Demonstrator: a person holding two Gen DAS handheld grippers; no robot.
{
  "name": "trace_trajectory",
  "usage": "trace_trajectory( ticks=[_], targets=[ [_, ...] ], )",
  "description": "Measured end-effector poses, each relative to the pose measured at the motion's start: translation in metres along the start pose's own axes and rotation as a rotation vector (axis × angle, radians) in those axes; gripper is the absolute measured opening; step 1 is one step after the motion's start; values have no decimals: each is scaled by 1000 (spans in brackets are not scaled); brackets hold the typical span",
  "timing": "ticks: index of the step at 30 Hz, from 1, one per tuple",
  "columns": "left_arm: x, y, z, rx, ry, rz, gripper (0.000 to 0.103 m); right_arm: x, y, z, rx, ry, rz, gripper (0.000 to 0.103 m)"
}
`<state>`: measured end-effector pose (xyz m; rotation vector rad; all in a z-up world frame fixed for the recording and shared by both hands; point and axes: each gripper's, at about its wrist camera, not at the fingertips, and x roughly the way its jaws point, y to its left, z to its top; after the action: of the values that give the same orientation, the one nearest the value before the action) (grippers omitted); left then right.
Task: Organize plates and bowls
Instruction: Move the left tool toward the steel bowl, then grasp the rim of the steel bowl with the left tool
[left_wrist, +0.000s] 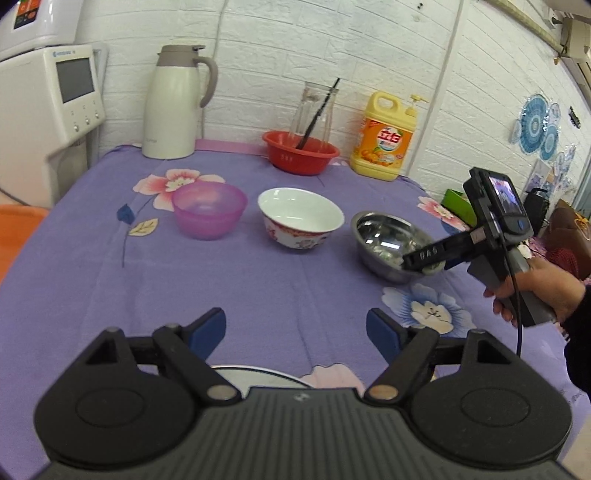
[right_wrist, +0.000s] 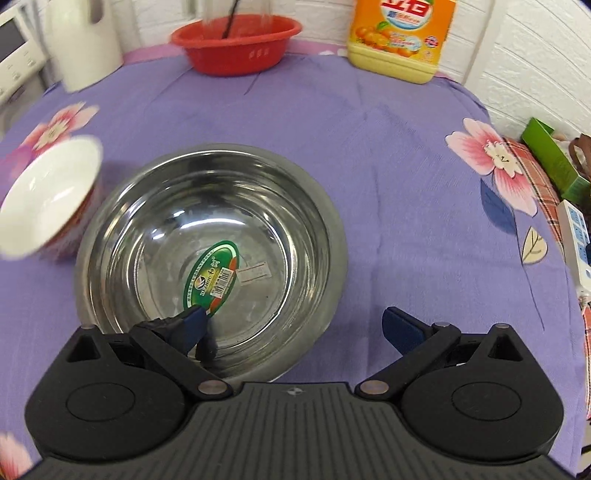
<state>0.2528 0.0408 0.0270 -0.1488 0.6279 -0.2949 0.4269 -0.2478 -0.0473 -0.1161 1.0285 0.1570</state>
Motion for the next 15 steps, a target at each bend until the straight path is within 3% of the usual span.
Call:
trace_trajectory(
  ticks=[2,5,10,12,15],
  targets=[
    [5,-7,5,2,15,-33,80,-11,3,-17,-8,-14,32,103],
    [25,-19,21,-8,37,-73,81,-29,-2,-35,45,-128,27,103],
    [90,-31,50,-155,150,-117,81,-24,-13,-51,157,-252,10,103],
    [120,-34,57,-229,214,-114,81,-19,-16,-53,182,-278,3,103],
    [153,-39,63,-265,248,-79,80,-12,-19,-57,182,-289,13,103]
  ],
)
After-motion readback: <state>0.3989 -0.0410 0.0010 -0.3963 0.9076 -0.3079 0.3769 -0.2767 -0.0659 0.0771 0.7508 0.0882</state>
